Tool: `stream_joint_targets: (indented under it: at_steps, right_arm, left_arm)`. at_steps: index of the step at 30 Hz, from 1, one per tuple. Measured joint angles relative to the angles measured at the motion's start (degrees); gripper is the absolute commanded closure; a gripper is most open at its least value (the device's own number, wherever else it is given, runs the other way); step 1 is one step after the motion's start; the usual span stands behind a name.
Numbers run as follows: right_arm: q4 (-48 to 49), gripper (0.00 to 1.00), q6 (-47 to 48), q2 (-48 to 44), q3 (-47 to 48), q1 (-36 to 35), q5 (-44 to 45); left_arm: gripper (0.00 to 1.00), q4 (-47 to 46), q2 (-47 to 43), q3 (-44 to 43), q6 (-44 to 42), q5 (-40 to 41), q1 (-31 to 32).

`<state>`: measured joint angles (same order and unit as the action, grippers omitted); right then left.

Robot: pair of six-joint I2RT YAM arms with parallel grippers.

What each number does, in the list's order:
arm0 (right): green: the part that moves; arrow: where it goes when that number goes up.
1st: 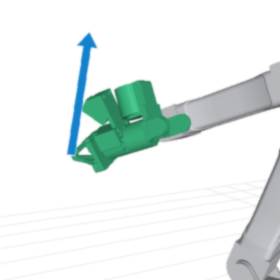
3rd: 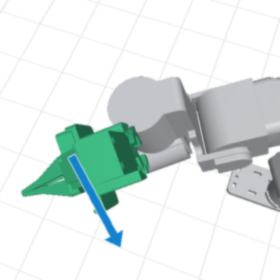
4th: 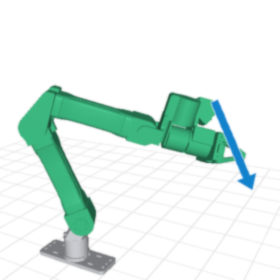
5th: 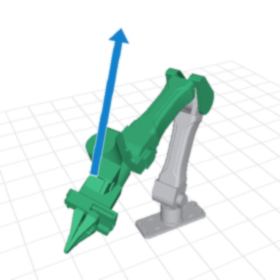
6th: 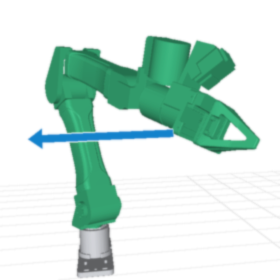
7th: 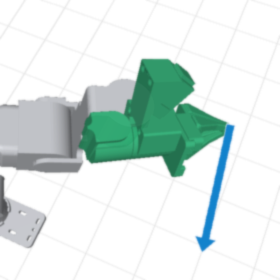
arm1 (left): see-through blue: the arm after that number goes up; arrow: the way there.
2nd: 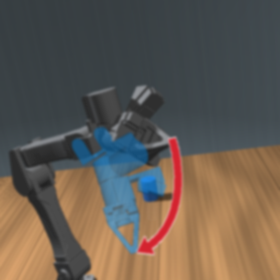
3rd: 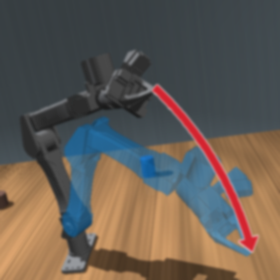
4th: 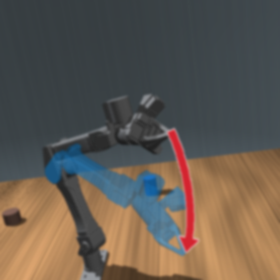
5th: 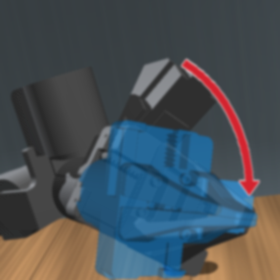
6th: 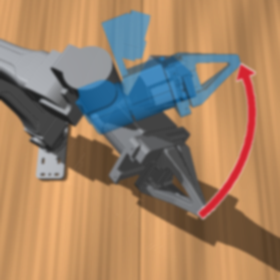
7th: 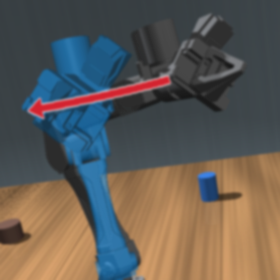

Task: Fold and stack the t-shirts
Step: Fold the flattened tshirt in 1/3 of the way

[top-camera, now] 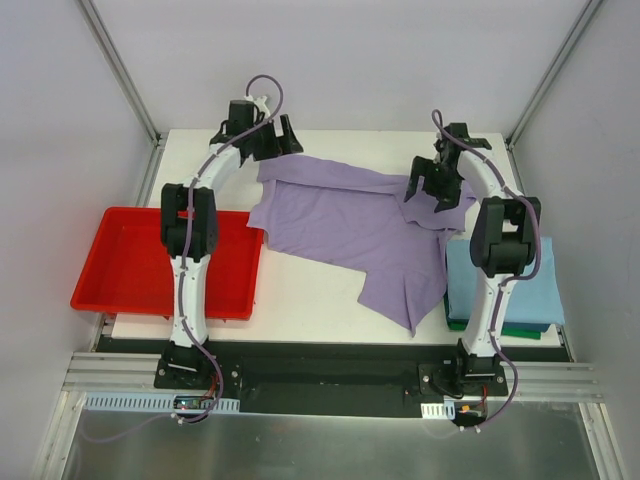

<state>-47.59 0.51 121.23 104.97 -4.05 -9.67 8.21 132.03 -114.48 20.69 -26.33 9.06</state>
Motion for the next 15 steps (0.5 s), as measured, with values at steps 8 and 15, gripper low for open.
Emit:
stream_joint_targets:
  at_steps: [8,15]
  right_arm:
    - [-3.8,0.04,-3.2,10.6,6.1,4.1,-1.9]
    - [-10.5,0.04,-3.4,23.1,28.2,9.3,-7.7]
  left_arm:
    - [0.01,1.8,4.5,0.0,-0.1,-0.3,1.5]
    - [0.01,2.4,8.9,-3.4,2.5,0.5,1.4]
